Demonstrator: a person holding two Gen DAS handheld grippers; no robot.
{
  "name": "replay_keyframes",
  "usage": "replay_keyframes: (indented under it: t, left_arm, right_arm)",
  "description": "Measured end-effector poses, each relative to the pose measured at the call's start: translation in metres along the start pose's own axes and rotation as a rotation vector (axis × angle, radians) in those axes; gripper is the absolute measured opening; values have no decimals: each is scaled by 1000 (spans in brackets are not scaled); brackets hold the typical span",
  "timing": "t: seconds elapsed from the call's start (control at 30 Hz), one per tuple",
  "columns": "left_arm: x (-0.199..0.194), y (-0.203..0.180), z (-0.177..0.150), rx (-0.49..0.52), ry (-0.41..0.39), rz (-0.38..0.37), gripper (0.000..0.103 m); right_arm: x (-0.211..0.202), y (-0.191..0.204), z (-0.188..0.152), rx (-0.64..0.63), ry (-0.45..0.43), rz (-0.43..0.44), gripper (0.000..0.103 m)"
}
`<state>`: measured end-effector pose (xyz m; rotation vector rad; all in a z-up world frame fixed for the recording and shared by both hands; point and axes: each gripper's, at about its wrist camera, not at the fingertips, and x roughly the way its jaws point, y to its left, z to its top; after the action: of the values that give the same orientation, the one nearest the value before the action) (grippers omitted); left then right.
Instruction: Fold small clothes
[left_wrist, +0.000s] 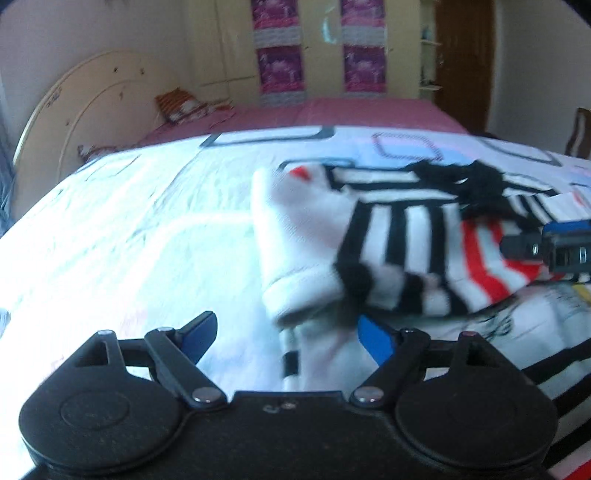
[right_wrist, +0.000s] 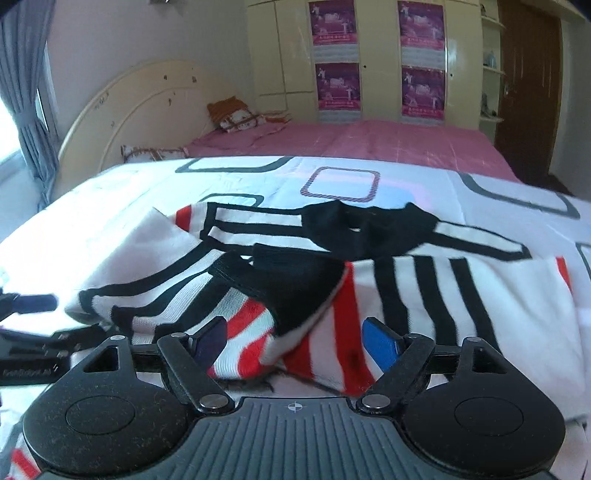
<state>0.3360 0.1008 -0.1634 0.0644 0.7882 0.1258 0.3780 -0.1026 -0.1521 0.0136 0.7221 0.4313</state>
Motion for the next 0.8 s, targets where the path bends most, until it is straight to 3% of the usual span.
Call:
replay_keyframes:
  t: [0.07,0.1,0.2,0.23,0.27,0.37,0.53,0.7,0.8]
  left_arm:
    - [8,0,1,-2,7,14,81]
    - [12,1,2,-6,6,16,81]
    - [22,1,7,-18,-5,5,74]
    - [23,1,9,-18,-14,-4,65]
    - [24,0,10,-16,-22,-16,53]
    - [27,-2,12,-21,-43,-43,38]
    - [27,-5,11,-5,-68,-54,25]
    - [33,3,7,-34,-43,-77,25]
    - [27,3,5,-11,-38,-83,25]
  right_arm:
    - [8,0,3,2,4,-20,58]
    - [12,-1,6,6,11,-29,39]
    - [14,-11,12,37,6,-43,25]
    - [10,-17,14,52,1,-38,10]
    - [7,-22,15,67,-8,-37,6]
    - [-8,-39,19,107,-48,-53,6]
    - [-29,-73,18,184,-88,-74,6]
    - [-17,-100,-6,275,24,-90,6]
    - [-20,-106,-15,295,37,-90,6]
